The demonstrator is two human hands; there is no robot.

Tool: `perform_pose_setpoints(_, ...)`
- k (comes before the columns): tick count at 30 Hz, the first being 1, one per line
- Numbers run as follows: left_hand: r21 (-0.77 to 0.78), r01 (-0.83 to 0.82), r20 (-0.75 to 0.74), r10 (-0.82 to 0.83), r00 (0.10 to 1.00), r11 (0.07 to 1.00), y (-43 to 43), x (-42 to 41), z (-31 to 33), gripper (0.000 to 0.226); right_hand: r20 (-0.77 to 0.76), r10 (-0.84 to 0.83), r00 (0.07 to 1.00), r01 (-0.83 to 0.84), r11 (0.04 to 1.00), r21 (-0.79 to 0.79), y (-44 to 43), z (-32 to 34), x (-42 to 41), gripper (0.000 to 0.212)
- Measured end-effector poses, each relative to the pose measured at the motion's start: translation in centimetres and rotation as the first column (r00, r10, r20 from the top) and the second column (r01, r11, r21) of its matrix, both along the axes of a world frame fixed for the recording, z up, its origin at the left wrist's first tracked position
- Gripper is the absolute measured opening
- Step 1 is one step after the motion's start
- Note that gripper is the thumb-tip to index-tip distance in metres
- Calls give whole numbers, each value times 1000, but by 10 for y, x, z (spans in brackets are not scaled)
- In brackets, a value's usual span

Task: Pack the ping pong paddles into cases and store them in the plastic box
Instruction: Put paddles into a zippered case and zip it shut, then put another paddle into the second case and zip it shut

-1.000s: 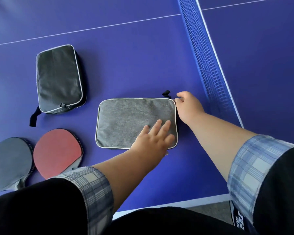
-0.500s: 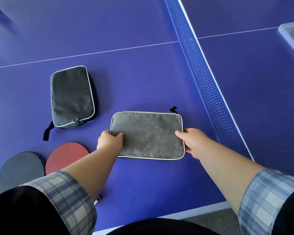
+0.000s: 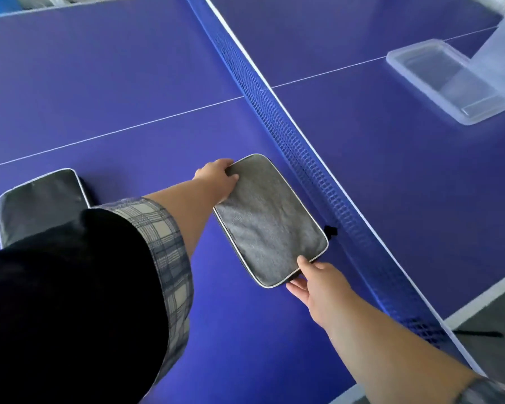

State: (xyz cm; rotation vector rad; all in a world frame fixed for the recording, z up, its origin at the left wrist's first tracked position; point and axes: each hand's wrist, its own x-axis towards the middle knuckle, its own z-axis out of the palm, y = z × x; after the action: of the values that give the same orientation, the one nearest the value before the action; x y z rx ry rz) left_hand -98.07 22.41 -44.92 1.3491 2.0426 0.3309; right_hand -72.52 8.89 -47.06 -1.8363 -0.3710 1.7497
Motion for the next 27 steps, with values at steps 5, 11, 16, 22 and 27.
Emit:
perform_pose_setpoints(5,40,84,43,-86,995,996,27,19,-34,53,74,-85,994,87,996,-27,-4,-23,0,18)
perform_pose_setpoints(11,127,-75,65,67,996,989,10,30,-51,66,105,-109,989,113,993,-38,-3,-27,-2,19)
perform_pose_setpoints(16,69,-367,219,345,913,928,-59,65,-47,86,125,-52,991,61,996,-71,3,-10,-4,21)
perform_pose_setpoints(22,-52,-384,297,381,876,922,-143,96,-30,87,30,-1,1000,9,967,-253,-9,19,-14,30)
perform_pose_setpoints(27,-47,-434,264,430,863,900,-205,67,-1,67,-8,322,947,-319,933,-166,-14,45,-48,16)
